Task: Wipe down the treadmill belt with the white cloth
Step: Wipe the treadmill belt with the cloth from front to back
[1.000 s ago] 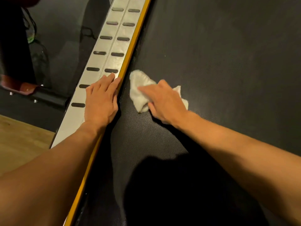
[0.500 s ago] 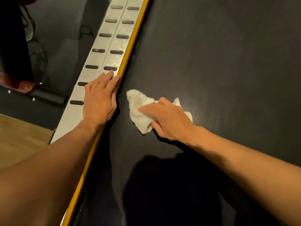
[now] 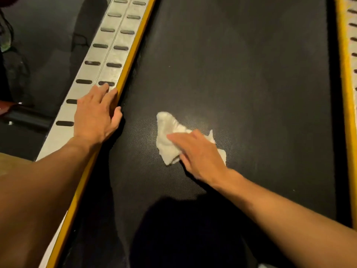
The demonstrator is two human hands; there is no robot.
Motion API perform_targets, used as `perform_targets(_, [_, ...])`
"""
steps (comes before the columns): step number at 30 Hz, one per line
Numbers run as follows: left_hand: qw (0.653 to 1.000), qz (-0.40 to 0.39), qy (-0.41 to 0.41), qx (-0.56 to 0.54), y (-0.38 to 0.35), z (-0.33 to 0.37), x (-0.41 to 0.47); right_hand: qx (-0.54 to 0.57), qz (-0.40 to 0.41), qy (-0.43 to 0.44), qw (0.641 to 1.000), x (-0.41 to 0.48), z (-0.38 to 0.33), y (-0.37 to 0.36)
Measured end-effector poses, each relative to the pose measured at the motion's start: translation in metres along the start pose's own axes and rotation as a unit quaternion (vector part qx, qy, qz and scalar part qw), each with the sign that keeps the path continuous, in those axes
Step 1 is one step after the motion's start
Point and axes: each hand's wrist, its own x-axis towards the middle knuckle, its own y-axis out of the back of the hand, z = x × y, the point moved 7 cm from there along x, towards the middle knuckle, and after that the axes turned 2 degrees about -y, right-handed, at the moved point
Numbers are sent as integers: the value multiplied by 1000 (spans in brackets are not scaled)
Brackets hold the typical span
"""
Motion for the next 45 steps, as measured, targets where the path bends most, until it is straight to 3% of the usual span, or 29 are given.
perform_targets(2, [1000,-1,17,1,1,4,0,31,-53,61,996,-23,-18,-7])
perform_targets(4, [1000,-4,30,8,0,8,1,48,-22,45,998,-26,-1,8])
perform_targets(7, [998,-28,44,25,-6,10,0,-9,87,-81,993,-10,57,52])
perform_targets(10, [996,-56,53,51,-10,10,-1,-54,94,-190,976,-11,91,68])
perform_targets(13, [996,-56,41,47,-6,21,-4,-33,24,-77,996,-28,55,43])
perform_targets(15, [997,-52,-26,49,-5,43,-8,22,-82,10,996,-42,25,24])
perform_targets(17, [991,-55,-110,48,-6,66,-11,30,-88,14,996,-41,21,31])
perform_targets(20, [985,-71,-158,16,-5,86,-12,-11,77,-113,991,-24,66,80])
perform_targets(23, [981,-96,-169,2,-2,98,-11,-58,97,-257,960,-30,110,98])
perform_targets(24, [979,-98,-179,2,-2,103,-10,-55,88,-258,961,-37,108,93])
perform_targets(27, [974,-103,-203,26,-5,116,-10,-18,4,-127,992,-70,63,53])
perform_targets(29, [975,-104,-192,41,-8,122,-11,32,-60,-82,994,-90,40,39])
perform_targets(30, [977,-103,-181,45,-8,125,-12,63,-48,-106,991,-92,42,44])
perform_targets(33, [983,-98,-147,52,-7,136,-7,127,101,-257,953,-90,92,83])
perform_targets(36, [986,-98,-117,60,-4,148,3,42,152,-319,934,-96,130,106])
perform_targets(39, [985,-96,-128,69,-5,159,9,-2,102,-234,967,-106,102,85])
perform_targets(42, [978,-91,-177,68,-12,175,4,47,24,-126,991,-118,56,63])
perform_targets(45, [973,-95,-196,80,-20,183,-4,95,102,-203,969,-119,74,90])
